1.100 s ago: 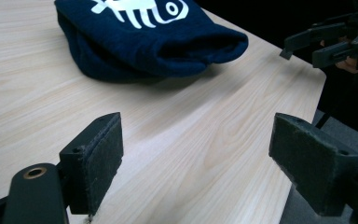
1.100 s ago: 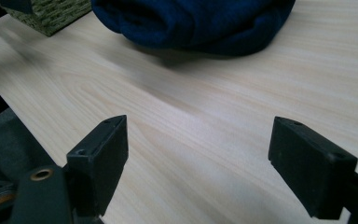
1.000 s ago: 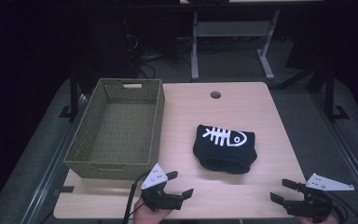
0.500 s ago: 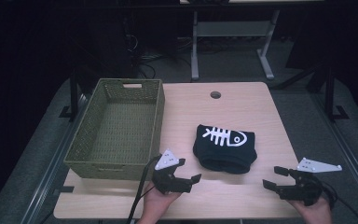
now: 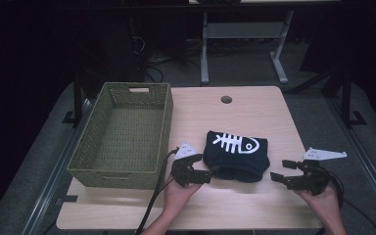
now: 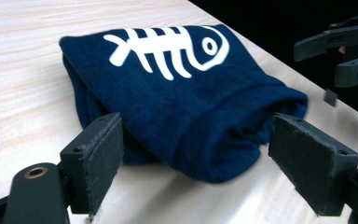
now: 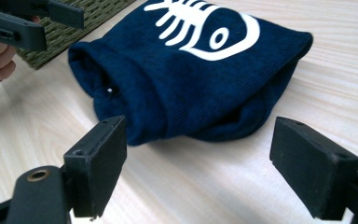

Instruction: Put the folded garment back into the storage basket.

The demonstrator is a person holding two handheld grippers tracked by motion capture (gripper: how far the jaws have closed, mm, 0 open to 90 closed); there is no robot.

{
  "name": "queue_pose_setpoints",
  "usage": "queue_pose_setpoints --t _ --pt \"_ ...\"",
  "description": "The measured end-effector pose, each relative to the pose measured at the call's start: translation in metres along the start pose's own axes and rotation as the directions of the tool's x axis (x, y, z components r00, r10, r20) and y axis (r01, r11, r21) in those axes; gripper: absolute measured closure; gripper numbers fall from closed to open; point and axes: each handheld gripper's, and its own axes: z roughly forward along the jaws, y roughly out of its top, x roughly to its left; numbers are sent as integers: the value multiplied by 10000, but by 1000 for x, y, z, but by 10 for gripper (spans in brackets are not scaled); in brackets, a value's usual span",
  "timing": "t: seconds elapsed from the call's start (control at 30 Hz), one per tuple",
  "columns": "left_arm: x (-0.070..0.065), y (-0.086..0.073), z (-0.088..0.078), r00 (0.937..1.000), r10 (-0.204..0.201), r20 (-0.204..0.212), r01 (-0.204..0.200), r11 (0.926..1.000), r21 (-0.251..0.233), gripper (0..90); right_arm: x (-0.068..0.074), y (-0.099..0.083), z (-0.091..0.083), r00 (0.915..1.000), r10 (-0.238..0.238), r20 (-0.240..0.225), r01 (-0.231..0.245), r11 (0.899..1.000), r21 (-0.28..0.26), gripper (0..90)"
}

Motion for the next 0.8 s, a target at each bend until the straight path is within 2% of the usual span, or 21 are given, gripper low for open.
queue_pose_setpoints --t 0.1,0.13,0.27,0.33,0.4,0.43,0.5,0.57,0.63,0.67,0.8 --pt "3 6 7 9998 -130 143 129 9999 5 179 -5 4 6 9999 87 60 -87 9999 66 187" --pt "3 8 10 10000 -30 31 30 9999 98 182 -7 6 7 9999 111 110 -112 9999 114 187" --pt "9 15 18 9999 -167 -29 168 9998 86 187 -13 12 14 9996 236 121 -239 9993 271 190" --pt "14 17 22 9989 -472 70 471 9987 215 187 -16 15 16 9995 296 92 -299 9990 325 190" --pt "19 19 26 9981 -607 -83 609 9978 265 192 -18 18 19 9994 356 1 -356 9989 294 190" --pt "21 19 27 9975 -703 -96 705 9972 267 194 -20 21 22 9985 541 12 -541 9975 444 183" --pt "24 18 30 9974 -573 -429 581 9982 165 206 -21 23 24 9980 631 -3 -630 9970 454 183" --pt "27 17 35 9960 -807 -388 816 9964 210 215 -23 27 27 9974 720 -20 -719 9966 413 182" --pt "31 15 41 9941 -917 -575 932 9953 250 219 -25 31 31 9968 799 -91 -796 9965 263 183" --pt "33 15 43 9926 -1090 -535 1105 9935 259 224 -27 31 34 9964 842 -28 -841 9961 251 183" --pt "41 11 53 9853 -1655 -415 1676 9845 524 226 -37 28 46 9901 1403 3 -1401 9889 501 192"
